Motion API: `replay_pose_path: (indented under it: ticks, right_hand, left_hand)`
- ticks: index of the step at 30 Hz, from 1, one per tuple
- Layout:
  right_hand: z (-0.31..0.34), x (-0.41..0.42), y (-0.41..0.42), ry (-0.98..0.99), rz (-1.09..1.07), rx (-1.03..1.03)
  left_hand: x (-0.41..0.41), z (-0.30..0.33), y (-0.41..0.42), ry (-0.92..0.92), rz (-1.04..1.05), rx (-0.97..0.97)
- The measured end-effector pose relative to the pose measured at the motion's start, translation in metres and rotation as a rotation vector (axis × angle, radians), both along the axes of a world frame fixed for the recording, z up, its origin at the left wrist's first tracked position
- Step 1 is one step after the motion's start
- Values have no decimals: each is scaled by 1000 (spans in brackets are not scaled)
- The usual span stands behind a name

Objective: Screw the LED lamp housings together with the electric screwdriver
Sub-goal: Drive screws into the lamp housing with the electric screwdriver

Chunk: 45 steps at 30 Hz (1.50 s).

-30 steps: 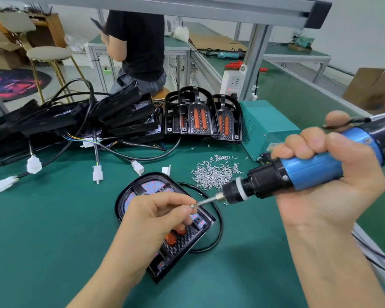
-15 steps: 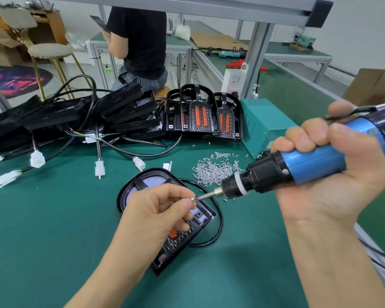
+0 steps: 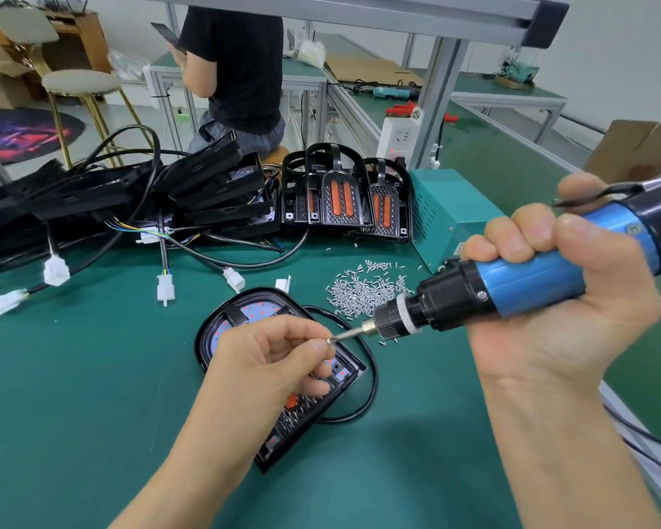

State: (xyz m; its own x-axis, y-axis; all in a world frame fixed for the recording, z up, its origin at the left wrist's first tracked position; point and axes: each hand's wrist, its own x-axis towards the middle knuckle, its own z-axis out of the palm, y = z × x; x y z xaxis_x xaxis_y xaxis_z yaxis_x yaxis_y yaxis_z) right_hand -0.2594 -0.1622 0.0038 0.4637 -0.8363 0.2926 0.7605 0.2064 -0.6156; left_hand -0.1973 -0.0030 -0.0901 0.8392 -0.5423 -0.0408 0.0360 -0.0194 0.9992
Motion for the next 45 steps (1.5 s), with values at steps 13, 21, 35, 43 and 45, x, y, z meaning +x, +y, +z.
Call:
replay_pose_path:
  ticks: [13, 21, 35, 43, 45]
  right_hand:
    - [-37, -11, -10, -123, 106, 85]
    - [-41, -19, -23, -96, 117, 2]
    - [-64, -12, -20, 30, 148, -183]
    - [-71, -14, -24, 54, 148, -221]
    - [-74, -13, -23, 52, 157, -223]
  left_hand:
    - [10, 2, 11, 52, -56, -168]
    - [46, -44, 60, -239, 391, 964]
    - [25, -48, 8, 153, 391, 307]
    - [16, -54, 2, 314, 422, -34]
    - [16, -55, 3, 309, 427, -44]
